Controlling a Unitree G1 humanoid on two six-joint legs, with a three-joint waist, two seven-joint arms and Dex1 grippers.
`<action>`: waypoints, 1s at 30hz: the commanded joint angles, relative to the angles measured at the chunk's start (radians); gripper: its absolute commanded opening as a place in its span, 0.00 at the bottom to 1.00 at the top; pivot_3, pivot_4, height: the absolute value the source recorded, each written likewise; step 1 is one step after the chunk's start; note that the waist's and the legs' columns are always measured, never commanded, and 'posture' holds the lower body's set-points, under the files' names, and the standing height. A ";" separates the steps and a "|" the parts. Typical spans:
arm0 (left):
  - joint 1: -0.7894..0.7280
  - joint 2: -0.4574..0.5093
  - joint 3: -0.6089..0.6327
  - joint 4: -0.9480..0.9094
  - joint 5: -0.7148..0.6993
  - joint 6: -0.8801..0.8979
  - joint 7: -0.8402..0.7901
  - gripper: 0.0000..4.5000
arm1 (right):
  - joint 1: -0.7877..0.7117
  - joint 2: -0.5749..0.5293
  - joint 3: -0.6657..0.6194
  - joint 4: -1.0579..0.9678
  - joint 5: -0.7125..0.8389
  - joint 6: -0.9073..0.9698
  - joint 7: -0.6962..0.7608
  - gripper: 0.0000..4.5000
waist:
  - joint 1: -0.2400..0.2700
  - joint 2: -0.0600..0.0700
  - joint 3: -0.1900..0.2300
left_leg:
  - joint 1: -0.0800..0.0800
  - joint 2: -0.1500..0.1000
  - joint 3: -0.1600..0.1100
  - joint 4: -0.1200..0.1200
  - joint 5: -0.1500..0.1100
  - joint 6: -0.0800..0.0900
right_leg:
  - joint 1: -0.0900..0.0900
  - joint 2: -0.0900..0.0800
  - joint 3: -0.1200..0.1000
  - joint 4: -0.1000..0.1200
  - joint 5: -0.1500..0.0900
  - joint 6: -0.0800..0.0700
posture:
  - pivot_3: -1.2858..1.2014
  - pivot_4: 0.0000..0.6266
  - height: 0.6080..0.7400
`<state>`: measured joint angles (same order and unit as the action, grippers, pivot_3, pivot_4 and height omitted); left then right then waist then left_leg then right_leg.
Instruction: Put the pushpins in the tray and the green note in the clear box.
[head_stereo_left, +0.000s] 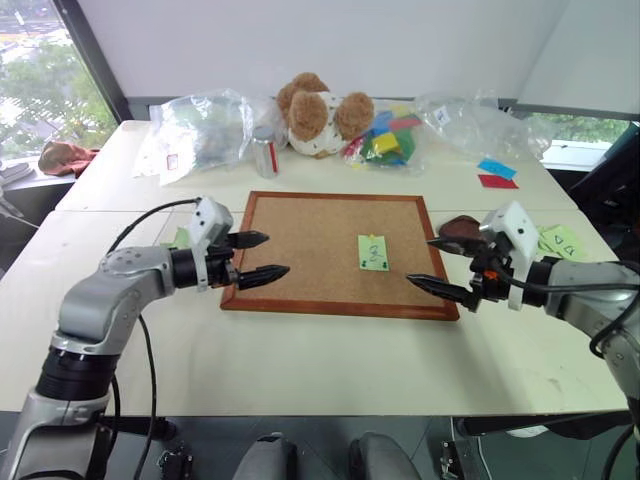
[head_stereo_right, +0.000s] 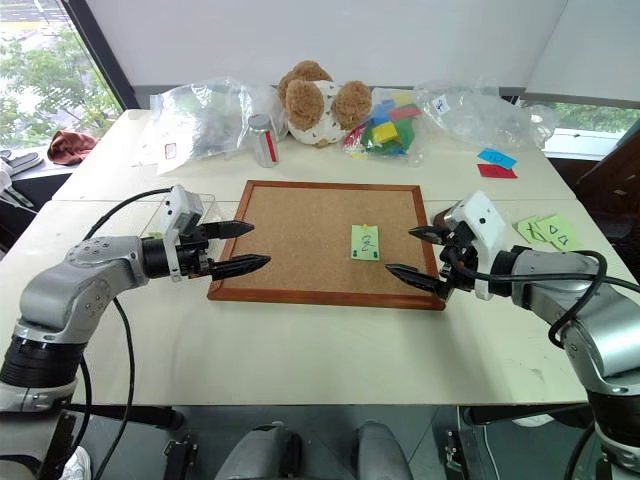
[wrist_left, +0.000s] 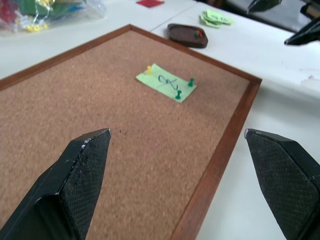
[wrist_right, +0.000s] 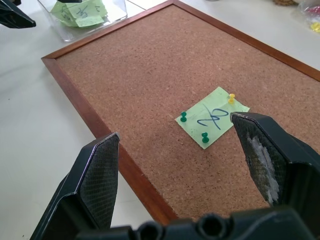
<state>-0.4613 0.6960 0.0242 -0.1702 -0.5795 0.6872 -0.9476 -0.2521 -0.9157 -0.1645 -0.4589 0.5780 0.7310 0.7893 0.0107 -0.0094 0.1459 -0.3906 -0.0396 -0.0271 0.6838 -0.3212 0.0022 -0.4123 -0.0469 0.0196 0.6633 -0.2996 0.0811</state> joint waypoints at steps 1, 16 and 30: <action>0.003 0.014 0.030 -0.022 -0.009 -0.012 -0.011 0.98 | -0.015 -0.004 -0.012 -0.002 -0.012 -0.024 0.008 0.87 | 0.000 0.000 0.000 | 0.000 0.000 0.000 0.000 0.000 0.000 | 0.000 0.000 0.000 0.000 0.000 0.000 | 0.52 0.24 1.00; 0.003 -0.007 0.032 -0.027 -0.022 -0.014 0.020 0.98 | -0.011 0.011 -0.009 -0.002 -0.018 -0.023 0.006 0.87 | 0.000 0.000 0.000 | 0.000 0.000 0.000 0.000 0.000 0.000 | 0.000 0.000 0.000 0.000 0.000 0.000 | 0.52 0.24 1.00; -0.045 -0.112 -0.030 0.074 0.069 -0.110 0.081 0.80 | -0.025 0.039 0.001 0.004 -0.036 -0.033 -0.027 0.87 | 0.003 0.000 0.000 | 0.000 0.000 0.000 0.000 0.000 0.000 | 0.000 0.000 0.000 0.000 0.000 0.000 | 0.52 0.24 1.00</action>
<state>-0.4901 0.6025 0.0130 -0.1168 -0.5417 0.6157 -0.8849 -0.2553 -0.8812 -0.1611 -0.4436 0.5510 0.7170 0.7721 0.0132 -0.0094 0.1459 -0.3906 -0.0396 -0.0271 0.6840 -0.3208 0.0016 -0.4121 -0.0470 0.0195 0.6633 -0.2996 0.0811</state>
